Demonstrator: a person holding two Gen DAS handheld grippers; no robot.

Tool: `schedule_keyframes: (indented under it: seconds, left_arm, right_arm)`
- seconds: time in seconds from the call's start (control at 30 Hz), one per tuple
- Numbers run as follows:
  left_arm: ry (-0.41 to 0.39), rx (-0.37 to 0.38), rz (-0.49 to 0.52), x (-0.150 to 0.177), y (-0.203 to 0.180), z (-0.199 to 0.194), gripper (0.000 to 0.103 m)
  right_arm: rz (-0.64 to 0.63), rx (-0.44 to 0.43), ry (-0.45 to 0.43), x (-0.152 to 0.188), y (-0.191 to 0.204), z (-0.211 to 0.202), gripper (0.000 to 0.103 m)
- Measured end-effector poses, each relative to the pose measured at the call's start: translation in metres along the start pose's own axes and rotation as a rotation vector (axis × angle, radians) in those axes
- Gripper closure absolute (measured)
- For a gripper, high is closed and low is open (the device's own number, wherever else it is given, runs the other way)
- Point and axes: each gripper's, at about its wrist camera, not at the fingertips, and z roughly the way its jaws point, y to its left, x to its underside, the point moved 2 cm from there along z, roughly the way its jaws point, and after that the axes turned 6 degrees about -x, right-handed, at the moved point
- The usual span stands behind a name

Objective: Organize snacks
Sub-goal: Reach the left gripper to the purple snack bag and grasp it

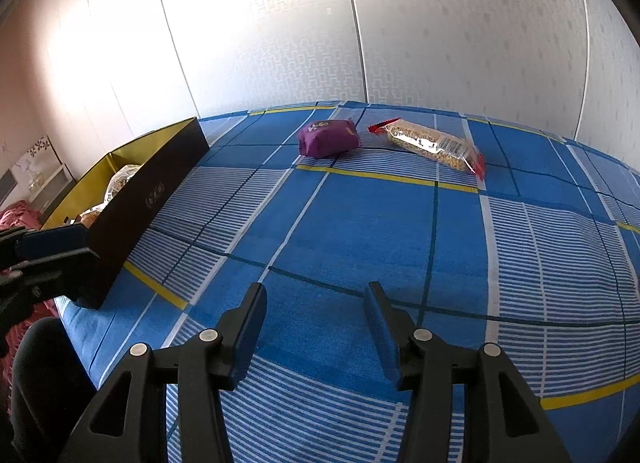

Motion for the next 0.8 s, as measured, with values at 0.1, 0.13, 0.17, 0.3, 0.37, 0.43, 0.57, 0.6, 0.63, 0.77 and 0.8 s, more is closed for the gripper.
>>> schedule_keyframes:
  seconds: [0.1, 0.13, 0.17, 0.3, 0.37, 0.43, 0.57, 0.6, 0.63, 0.77, 0.8]
  left_arm:
    - [0.026, -0.006, 0.017, 0.002, -0.003, 0.006, 0.053]
    - [0.033, -0.011, 0.018, 0.003, -0.004, 0.008, 0.053]
    - [0.038, -0.014, 0.019, 0.003, -0.004, 0.009, 0.053]
    - [0.058, -0.018, 0.020, 0.002, -0.002, 0.013, 0.052]
    - [0.057, -0.017, 0.024, 0.000, -0.001, 0.014, 0.050]
    - [0.059, -0.018, 0.027, -0.001, -0.001, 0.015, 0.050]
    - [0.066, -0.019, 0.043, -0.004, -0.003, 0.019, 0.050]
    - [0.066, -0.021, 0.048, -0.007, -0.004, 0.020, 0.050]
    - [0.066, -0.021, 0.051, -0.011, -0.004, 0.021, 0.050]
    - [0.077, -0.039, 0.065, -0.031, -0.007, 0.030, 0.050]
    - [0.081, -0.042, 0.072, -0.036, -0.009, 0.034, 0.050]
  right_arm:
    - [-0.005, 0.004, 0.002, 0.000, 0.001, 0.001, 0.051]
    - [-0.007, 0.006, 0.003, 0.000, 0.001, 0.001, 0.051]
    - [-0.010, 0.008, 0.004, 0.000, 0.001, 0.001, 0.051]
    - [-0.017, 0.014, 0.006, -0.001, 0.002, 0.001, 0.051]
    - [-0.019, 0.016, 0.007, 0.000, 0.002, 0.001, 0.051]
    - [-0.020, 0.017, 0.007, 0.000, 0.002, 0.001, 0.051]
    - [-0.020, 0.017, 0.006, 0.000, 0.002, 0.001, 0.051]
    - [-0.020, 0.018, 0.007, 0.000, 0.002, 0.001, 0.051]
    - [-0.022, 0.020, 0.007, 0.000, 0.003, 0.002, 0.051]
    - [-0.029, 0.027, 0.009, 0.000, 0.004, 0.002, 0.051]
    - [-0.029, 0.026, 0.009, 0.000, 0.004, 0.002, 0.050]
